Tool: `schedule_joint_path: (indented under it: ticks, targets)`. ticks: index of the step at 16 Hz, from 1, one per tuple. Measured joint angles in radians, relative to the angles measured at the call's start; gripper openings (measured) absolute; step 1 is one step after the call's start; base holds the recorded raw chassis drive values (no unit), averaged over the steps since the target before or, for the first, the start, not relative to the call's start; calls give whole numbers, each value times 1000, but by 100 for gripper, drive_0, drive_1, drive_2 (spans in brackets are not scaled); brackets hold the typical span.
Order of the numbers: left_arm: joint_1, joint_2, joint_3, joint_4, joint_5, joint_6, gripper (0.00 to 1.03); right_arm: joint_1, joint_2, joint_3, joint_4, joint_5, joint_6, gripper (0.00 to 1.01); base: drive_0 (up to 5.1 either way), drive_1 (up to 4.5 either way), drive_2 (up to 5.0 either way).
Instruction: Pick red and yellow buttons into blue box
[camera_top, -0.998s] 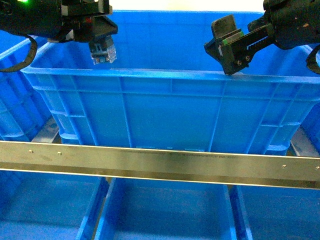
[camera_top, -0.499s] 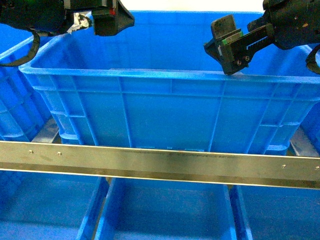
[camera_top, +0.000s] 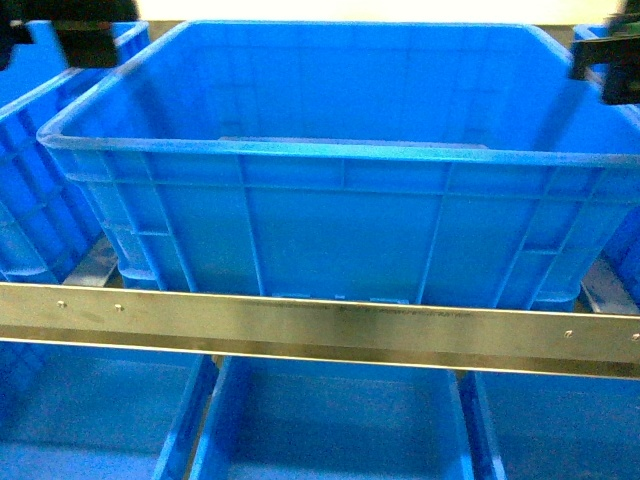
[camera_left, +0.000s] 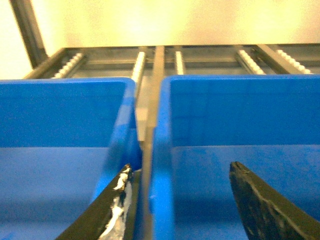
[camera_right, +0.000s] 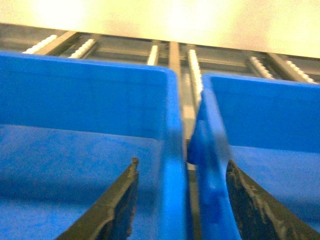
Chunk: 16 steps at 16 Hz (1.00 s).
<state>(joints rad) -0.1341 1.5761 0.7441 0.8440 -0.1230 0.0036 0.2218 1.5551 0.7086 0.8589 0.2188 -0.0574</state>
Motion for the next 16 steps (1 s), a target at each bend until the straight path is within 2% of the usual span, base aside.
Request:
schedule_joint_path:
  ticks: [1, 2, 5, 6, 8, 10, 12, 15, 16]
  targets:
    - [25, -58, -84, 40, -6, -1, 44, -30, -59, -85, 39, -2, 24, 42, 0, 0, 0]
    - [27, -87, -129, 56, 0, -1, 37, -36, -87, -130, 54, -15, 32, 35, 0, 0, 0]
    - [36, -180, -291, 87, 34, -1, 10, -57, -186, -284, 78, -71, 39, 7, 0, 0, 0]
    - [48, -211, -333, 95, 36, -2, 1, -76, -221, -325, 81, -76, 40, 2, 0, 0, 0]
    - [63, -276, -397, 102, 45, -3, 2, -102, -284, -388, 85, -86, 42, 2, 0, 0, 0]
    - [72, -348, -467, 101, 58, -3, 2, -114, -355, -452, 79, -116, 42, 2, 0, 0, 0]
    - [117, -409, -523, 86, 117, -3, 2, -132, -420, -504, 59, -130, 43, 2, 0, 0, 0]
    - [138, -499, -576, 56, 117, -3, 2, -151, -506, -557, 27, -143, 43, 2, 0, 0, 0]
    - [135, -524, -590, 45, 120, -3, 2, -178, -535, -570, 9, -188, 43, 2, 0, 0, 0]
